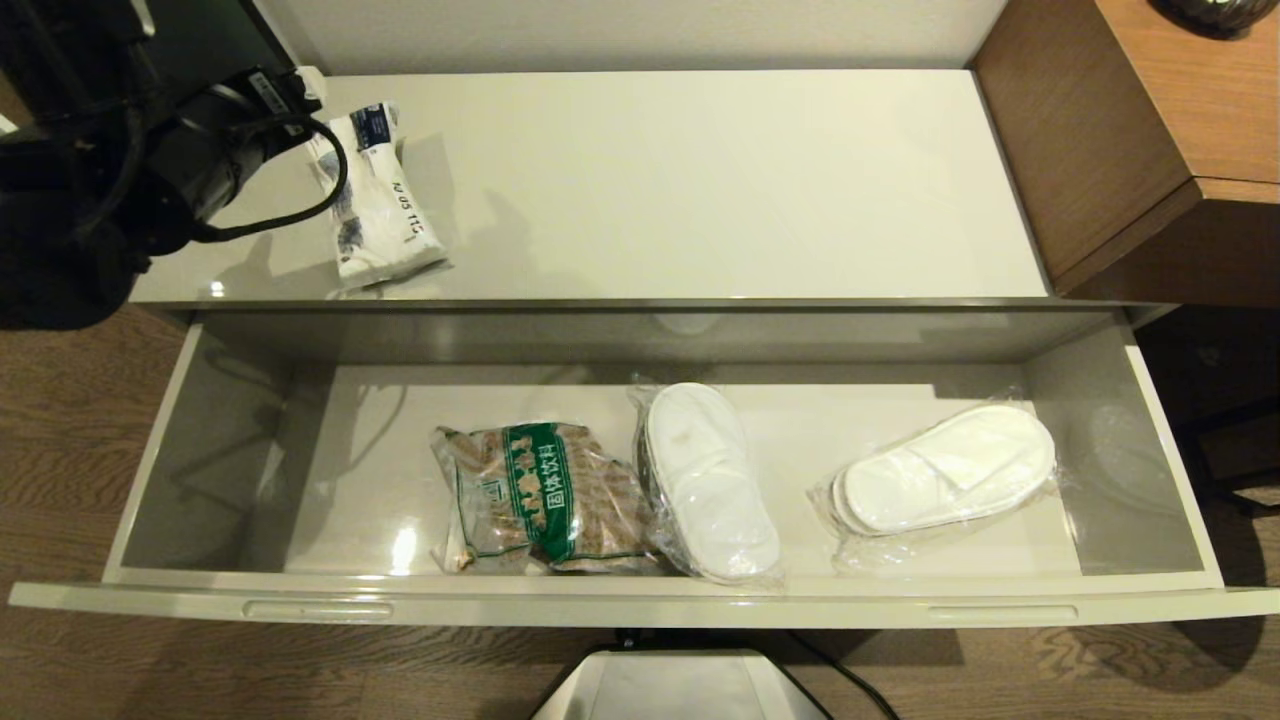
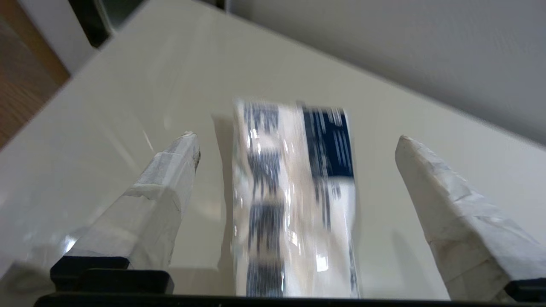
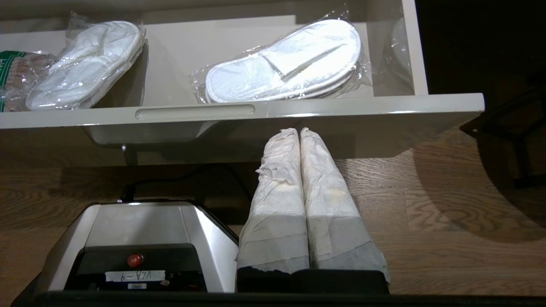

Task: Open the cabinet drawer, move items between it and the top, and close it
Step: Take out the disposable slippers from the drawer

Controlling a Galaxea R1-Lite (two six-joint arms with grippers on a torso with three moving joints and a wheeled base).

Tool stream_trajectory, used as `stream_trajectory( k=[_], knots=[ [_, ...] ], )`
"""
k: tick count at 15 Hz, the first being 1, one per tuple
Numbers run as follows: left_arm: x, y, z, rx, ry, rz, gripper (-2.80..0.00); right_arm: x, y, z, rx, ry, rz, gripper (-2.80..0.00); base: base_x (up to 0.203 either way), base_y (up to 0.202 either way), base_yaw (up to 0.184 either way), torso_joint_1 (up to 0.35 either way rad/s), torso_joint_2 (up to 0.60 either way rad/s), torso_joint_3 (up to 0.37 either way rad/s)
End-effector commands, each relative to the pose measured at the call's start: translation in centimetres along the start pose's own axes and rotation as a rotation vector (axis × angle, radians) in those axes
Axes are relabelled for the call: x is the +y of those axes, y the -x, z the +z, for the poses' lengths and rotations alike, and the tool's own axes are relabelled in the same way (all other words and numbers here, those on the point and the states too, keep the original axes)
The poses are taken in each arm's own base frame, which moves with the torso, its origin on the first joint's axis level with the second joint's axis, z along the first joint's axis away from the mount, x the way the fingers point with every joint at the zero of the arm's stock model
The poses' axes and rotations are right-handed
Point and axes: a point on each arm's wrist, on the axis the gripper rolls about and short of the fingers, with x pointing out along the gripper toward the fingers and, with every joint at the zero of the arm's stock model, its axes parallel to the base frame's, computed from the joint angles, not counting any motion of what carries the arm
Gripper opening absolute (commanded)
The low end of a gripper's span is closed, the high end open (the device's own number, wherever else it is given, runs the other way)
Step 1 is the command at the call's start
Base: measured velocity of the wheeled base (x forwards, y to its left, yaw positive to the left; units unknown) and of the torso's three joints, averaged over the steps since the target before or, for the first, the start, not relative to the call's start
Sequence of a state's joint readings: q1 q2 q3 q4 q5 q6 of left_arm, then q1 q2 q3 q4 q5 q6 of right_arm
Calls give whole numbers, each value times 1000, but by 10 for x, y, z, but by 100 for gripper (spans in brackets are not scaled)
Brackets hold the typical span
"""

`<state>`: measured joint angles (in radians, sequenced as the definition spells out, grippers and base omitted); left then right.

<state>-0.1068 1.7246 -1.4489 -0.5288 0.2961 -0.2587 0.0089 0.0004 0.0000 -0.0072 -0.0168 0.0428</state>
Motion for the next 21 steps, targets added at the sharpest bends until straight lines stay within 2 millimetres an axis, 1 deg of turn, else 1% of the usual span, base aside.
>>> stream_trajectory(
  k=[1,2,3,4,6,7,8,10,12,13,14,15,16,17,18,19,20,21],
  knots=[
    [0,34,18,47,-5,-54,0,0,2,-1,-25,-1,1,-280,0,0,0,0,0,0],
    [-2,43,16,132,-27,-65,0,0,2,-1,-25,-1,2,-280,0,0,0,0,0,0],
    [-3,50,16,213,-57,-66,-262,0,2,-1,-25,-1,3,-280,0,0,0,0,0,0],
    [-5,53,20,257,-93,-67,-280,0,2,-1,-25,-1,2,-280,0,0,0,0,0,0],
    [-3,61,23,385,-184,-54,-280,0,2,-1,-25,-1,1,-280,0,0,0,0,0,0],
    [-1,73,31,400,-197,-54,-280,0,2,-1,-25,-1,1,-280,0,0,0,0,0,0],
    [4,91,39,423,-210,-51,-280,0,2,-1,-25,-1,1,-280,0,0,0,0,0,0],
    [16,127,41,513,-241,-32,-280,0,2,-1,-25,-1,3,-280,0,0,0,0,0,0],
    [33,177,50,569,-258,-19,-280,0,2,-1,-25,-1,1,-280,0,0,0,0,0,0],
    [44,208,52,599,-266,-15,-280,0,2,-1,-25,-1,1,-280,0,0,0,0,0,0],
    [53,230,47,638,-275,-7,-280,0,2,-1,-25,-1,3,-280,0,0,0,0,0,0],
    [67,259,35,683,-286,5,-280,0,2,-1,-25,-1,1,-280,0,0,0,0,0,0],
    [82,285,14,752,-304,22,-280,0,2,-1,-25,-1,1,-280,0,0,0,0,0,0],
    [93,305,-2,800,-316,34,-280,0,2,-1,-25,-1,1,-280,0,0,0,0,0,0],
    [103,320,-20,858,-329,42,-280,0,2,-1,-25,-1,1,-280,0,0,0,0,0,0],
    [110,333,-32,896,-332,39,-280,0,2,-1,-24,-1,1,-280,0,0,0,0,0,0],
    [114,342,-38,917,-317,4,-280,0,2,-1,-25,-1,1,-280,0,0,0,0,0,0],
    [115,345,-41,936,-310,-14,-280,0,2,-1,-25,-1,1,-280,0,0,0,0,0,0]
  ],
)
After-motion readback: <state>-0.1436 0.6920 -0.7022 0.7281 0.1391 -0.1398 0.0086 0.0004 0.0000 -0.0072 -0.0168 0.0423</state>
